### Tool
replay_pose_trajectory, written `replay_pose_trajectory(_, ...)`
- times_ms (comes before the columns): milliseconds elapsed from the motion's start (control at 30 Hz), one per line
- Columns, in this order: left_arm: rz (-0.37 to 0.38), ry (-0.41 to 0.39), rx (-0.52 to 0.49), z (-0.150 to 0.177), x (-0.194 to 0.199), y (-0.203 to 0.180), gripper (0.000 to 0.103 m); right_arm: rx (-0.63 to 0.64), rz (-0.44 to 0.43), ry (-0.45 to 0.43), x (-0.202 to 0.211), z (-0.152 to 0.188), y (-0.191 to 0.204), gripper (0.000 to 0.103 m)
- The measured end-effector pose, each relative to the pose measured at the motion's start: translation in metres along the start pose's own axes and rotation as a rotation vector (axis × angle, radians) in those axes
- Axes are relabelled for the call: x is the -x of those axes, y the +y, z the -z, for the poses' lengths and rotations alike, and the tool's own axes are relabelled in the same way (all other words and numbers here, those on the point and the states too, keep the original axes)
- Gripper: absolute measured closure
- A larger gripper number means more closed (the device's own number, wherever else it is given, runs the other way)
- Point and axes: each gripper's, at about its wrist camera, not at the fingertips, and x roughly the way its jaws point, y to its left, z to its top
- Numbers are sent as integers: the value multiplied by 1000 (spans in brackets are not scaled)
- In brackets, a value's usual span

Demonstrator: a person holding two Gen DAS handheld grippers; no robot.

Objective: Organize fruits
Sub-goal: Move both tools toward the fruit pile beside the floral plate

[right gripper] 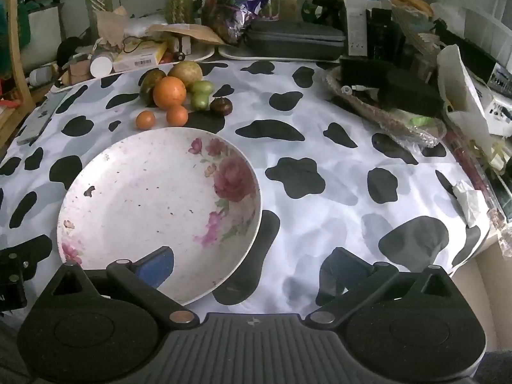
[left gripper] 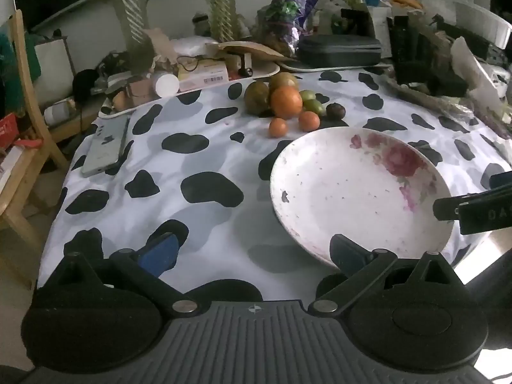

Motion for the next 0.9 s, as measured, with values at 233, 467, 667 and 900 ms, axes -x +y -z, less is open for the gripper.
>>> replay_pose_trajectory(233, 6, -22, -14, -5, 0, 4, 0, 29, 47, -3, -5, -4, 0, 0)
replay_pose_trajectory(467, 49, -38, -26, -12, -4, 7, 0, 11, 33, -32, -11, -14, -3, 0)
replay_pose_trajectory(667, 121, -15, 3, -21, -19, 13, 1, 47, 31, -52, -19, -27, -1, 0)
replay_pose_trajectory(900, 148, -58, -11, -39, -37, 18, 1, 47, -41, -137, -29, -43, 1, 0)
